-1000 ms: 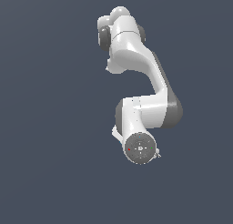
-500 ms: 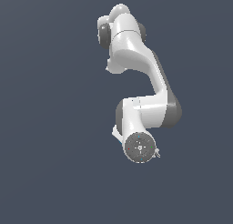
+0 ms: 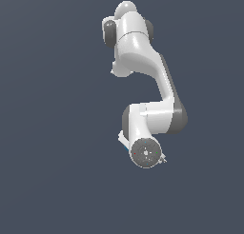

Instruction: Pick up the object and move it to a goal position.

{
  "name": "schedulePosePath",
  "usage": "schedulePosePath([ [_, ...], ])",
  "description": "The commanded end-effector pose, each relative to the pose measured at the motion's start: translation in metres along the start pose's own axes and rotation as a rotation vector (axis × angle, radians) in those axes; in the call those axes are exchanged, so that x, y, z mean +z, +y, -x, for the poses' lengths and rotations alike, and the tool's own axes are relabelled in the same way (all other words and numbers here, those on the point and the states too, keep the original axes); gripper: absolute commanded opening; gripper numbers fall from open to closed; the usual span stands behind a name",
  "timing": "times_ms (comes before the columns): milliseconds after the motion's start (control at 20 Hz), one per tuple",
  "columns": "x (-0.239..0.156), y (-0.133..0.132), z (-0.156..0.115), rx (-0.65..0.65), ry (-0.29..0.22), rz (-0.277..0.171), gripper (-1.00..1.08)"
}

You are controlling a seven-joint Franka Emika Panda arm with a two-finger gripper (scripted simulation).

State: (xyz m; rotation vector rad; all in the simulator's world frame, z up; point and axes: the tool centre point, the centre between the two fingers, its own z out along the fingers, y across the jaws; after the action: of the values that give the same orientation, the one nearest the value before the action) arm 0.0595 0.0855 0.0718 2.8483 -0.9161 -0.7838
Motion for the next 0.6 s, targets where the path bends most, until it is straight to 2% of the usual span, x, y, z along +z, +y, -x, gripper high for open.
schedulePosePath([
  [0,0.0031,-0.0002,0.0000,0.000,0.000,0.000,0.28],
  [100,0.0042,-0.0003,-0.0004,0.000,0.000,0.000,0.28],
  [150,0.0042,-0.0003,-0.0004,0.000,0.000,0.000,-1.00],
  [550,0.0042,-0.0003,-0.0004,0.000,0.000,0.000,-1.00],
])
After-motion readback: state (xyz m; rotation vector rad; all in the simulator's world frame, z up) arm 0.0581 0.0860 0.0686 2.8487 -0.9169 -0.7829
